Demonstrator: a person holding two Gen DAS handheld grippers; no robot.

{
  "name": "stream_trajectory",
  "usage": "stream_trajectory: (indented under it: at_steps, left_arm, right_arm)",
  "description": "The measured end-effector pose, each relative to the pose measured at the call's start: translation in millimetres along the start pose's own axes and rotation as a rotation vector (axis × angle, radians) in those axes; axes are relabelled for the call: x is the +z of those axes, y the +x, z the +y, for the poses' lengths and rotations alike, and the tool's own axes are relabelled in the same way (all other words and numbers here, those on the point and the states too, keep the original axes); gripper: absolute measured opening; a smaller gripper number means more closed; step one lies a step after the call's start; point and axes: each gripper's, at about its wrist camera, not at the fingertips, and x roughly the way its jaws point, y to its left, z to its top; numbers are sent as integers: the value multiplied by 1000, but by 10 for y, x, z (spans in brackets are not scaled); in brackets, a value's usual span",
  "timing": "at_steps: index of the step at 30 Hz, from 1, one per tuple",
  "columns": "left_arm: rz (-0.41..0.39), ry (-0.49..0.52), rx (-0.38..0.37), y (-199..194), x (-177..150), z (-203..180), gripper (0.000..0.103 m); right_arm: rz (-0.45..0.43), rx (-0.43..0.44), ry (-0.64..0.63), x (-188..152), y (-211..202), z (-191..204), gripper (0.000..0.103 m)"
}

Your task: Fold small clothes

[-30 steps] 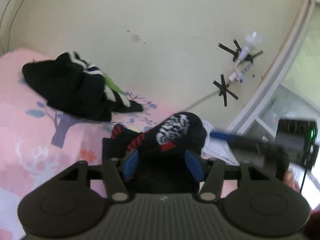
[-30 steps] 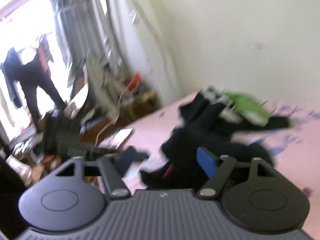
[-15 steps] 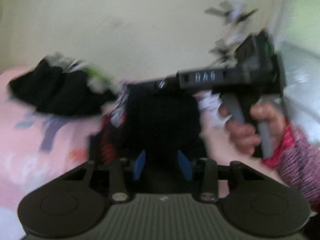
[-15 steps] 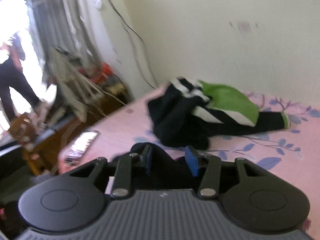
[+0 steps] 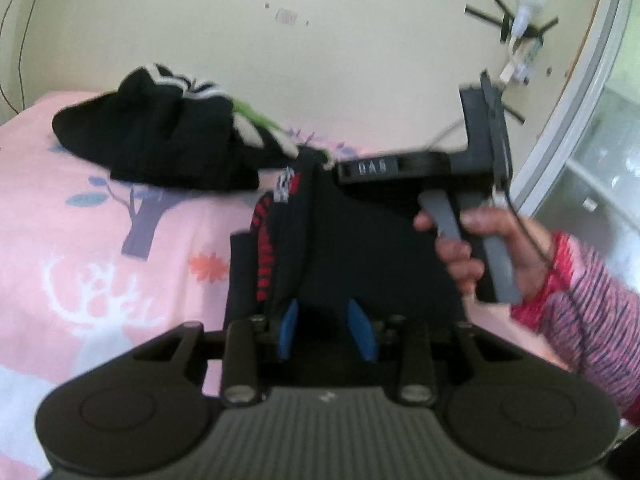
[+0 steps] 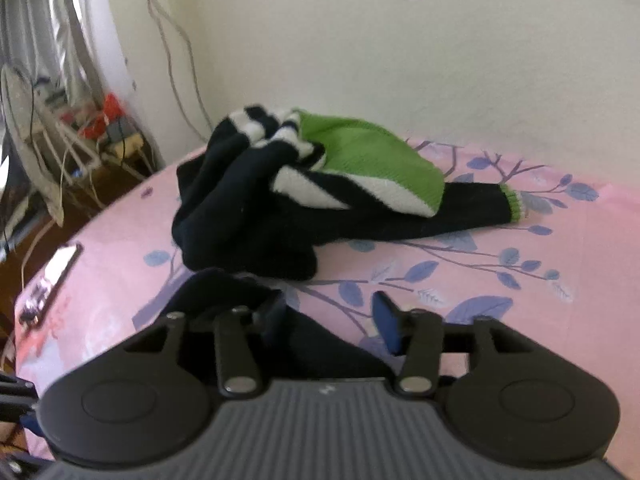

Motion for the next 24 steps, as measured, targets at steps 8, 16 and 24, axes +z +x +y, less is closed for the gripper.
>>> stream_trajectory:
  at_steps: [8,16,24]
  left_arm:
    - [-58,14,-28,26,293,-13,33]
    - [-15,-11,5,422,404,38,33]
    - [7,0,60,573,346,102,30]
  right_arm:
    - [-161,65,57,115,-591,55,58]
    - [-28,-10,-44,176,-99,225,52]
    - [60,-158,-57,180,372,159,45]
